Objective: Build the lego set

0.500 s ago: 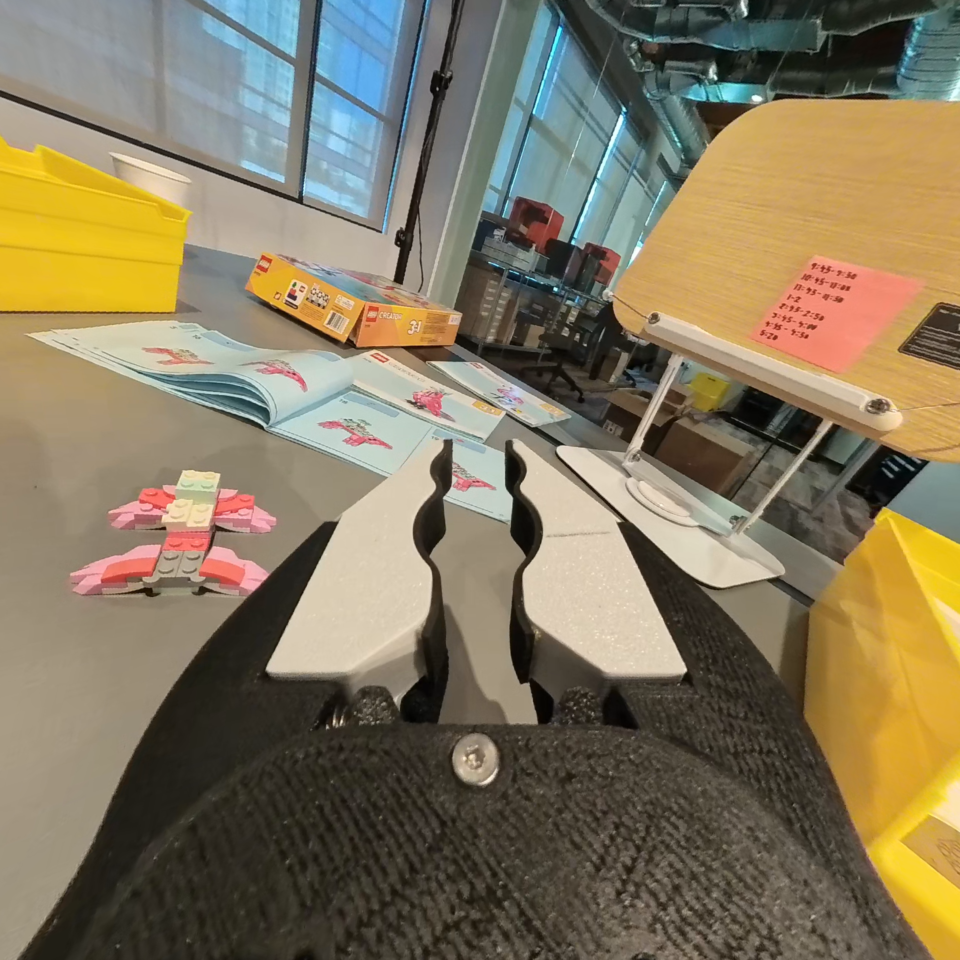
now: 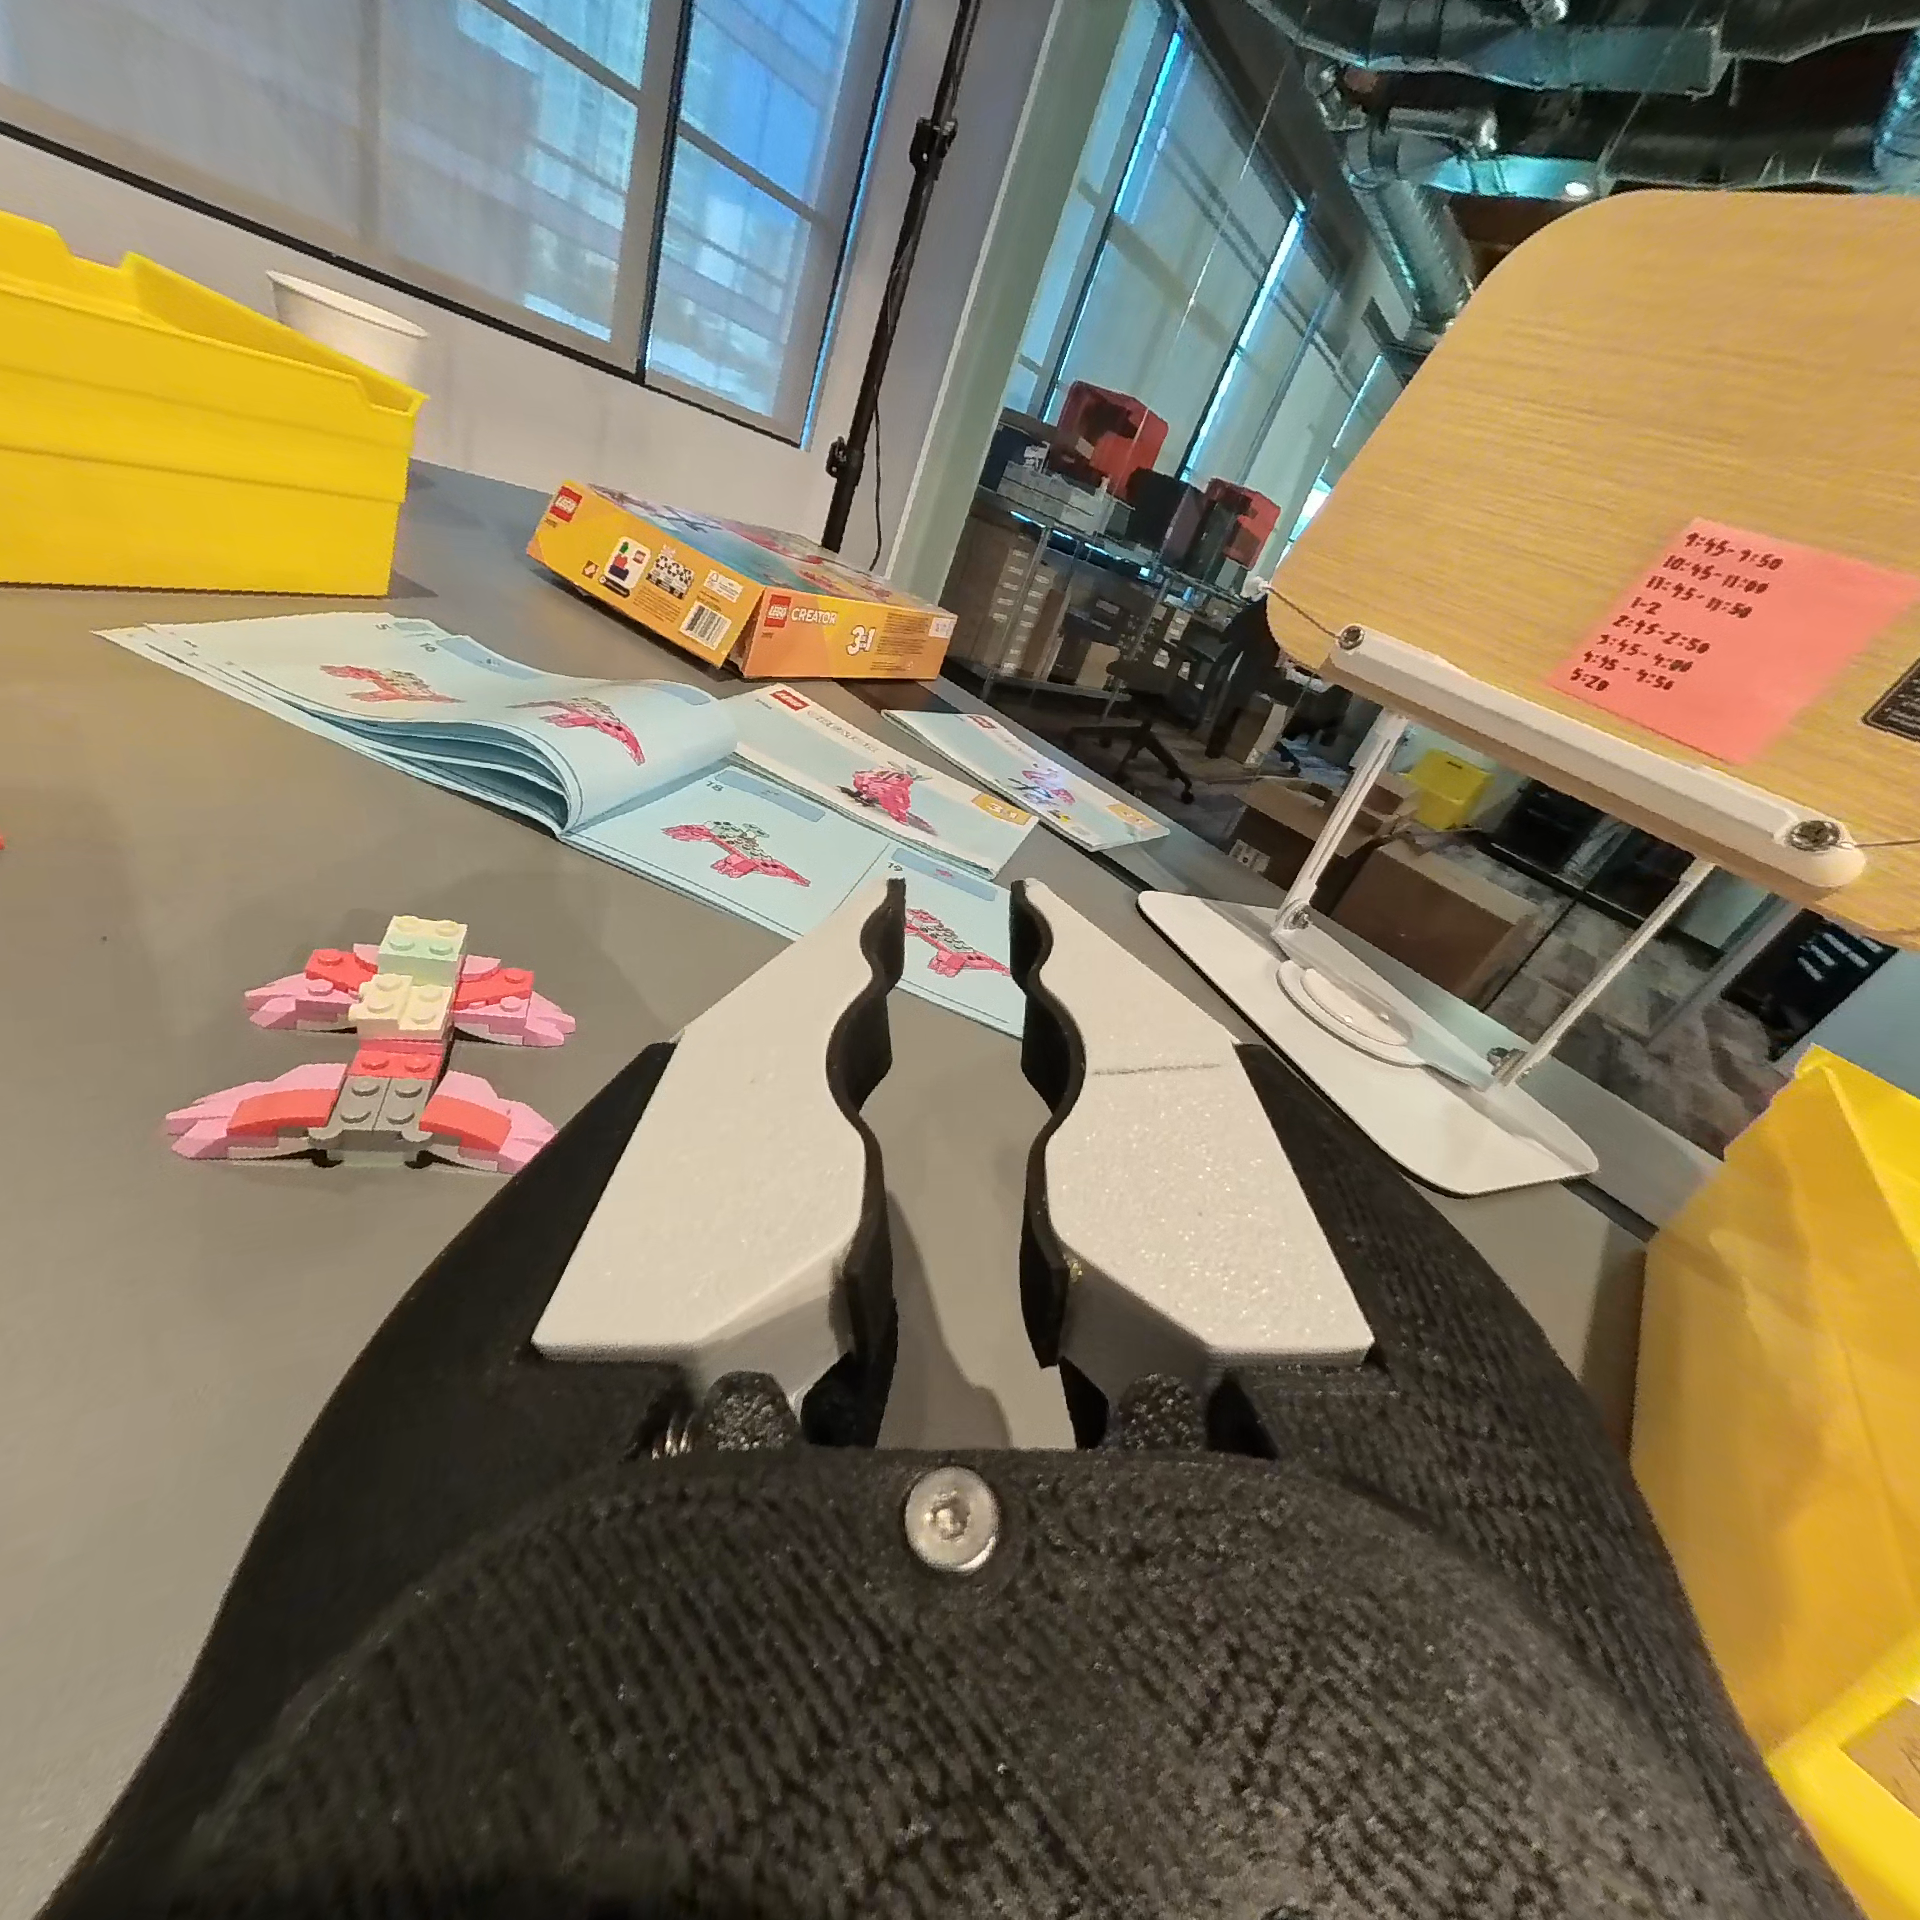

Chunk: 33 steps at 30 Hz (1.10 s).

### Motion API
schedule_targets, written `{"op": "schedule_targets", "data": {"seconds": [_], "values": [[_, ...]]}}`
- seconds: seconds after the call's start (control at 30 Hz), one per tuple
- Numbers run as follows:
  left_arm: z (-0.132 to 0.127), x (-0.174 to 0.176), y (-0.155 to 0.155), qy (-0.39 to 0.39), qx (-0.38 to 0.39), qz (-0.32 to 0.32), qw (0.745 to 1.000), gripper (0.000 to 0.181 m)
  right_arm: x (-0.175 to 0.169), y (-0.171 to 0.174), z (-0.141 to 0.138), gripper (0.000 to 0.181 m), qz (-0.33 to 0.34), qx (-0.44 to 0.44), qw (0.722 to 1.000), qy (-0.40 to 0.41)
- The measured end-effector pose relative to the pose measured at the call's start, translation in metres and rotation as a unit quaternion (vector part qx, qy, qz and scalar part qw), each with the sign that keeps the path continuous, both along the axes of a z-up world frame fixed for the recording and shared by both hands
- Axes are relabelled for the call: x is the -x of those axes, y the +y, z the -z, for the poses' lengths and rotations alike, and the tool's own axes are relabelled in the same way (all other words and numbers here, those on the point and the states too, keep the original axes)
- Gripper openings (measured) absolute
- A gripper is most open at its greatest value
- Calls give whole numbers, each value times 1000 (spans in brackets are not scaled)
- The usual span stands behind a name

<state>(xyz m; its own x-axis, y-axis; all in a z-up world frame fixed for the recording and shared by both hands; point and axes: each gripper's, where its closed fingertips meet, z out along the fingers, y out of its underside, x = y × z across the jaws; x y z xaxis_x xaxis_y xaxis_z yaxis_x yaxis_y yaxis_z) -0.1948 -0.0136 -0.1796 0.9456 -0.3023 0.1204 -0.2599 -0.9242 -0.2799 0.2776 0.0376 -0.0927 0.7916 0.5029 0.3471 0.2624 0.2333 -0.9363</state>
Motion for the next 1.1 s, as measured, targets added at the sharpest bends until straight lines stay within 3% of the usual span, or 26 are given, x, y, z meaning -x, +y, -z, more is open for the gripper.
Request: {"op": "schedule_targets", "data": {"seconds": [0.13,0.47,0.63,0.7,0.77,0.83,0.97,1.1], "values": [[-7,-4,9,-2,-44,7,999,27,1,-1,0,18,-2,0,1000,-2],[-1,-5,3,22,-16,43,999,15,3,-1,2,17,-4,5,1000,-6],[-27,-8,22,39,-138,46,989,15,5,1,2,16,-1,10,1000,-6],[-59,-18,34,72,-245,62,965,15,12,1,-5,16,-4,5,1000,-1],[-104,-45,39,111,-370,105,916,15,30,-3,-17,15,-32,7,999,19],[-138,-93,33,126,-458,171,863,15,60,-10,-29,11,-85,30,995,52],[-146,-216,-2,81,-508,318,797,15,134,-40,-45,14,-238,97,963,80],[-139,-279,-12,157,-587,387,694,16,159,-67,-58,16,-336,143,921,134]]}}
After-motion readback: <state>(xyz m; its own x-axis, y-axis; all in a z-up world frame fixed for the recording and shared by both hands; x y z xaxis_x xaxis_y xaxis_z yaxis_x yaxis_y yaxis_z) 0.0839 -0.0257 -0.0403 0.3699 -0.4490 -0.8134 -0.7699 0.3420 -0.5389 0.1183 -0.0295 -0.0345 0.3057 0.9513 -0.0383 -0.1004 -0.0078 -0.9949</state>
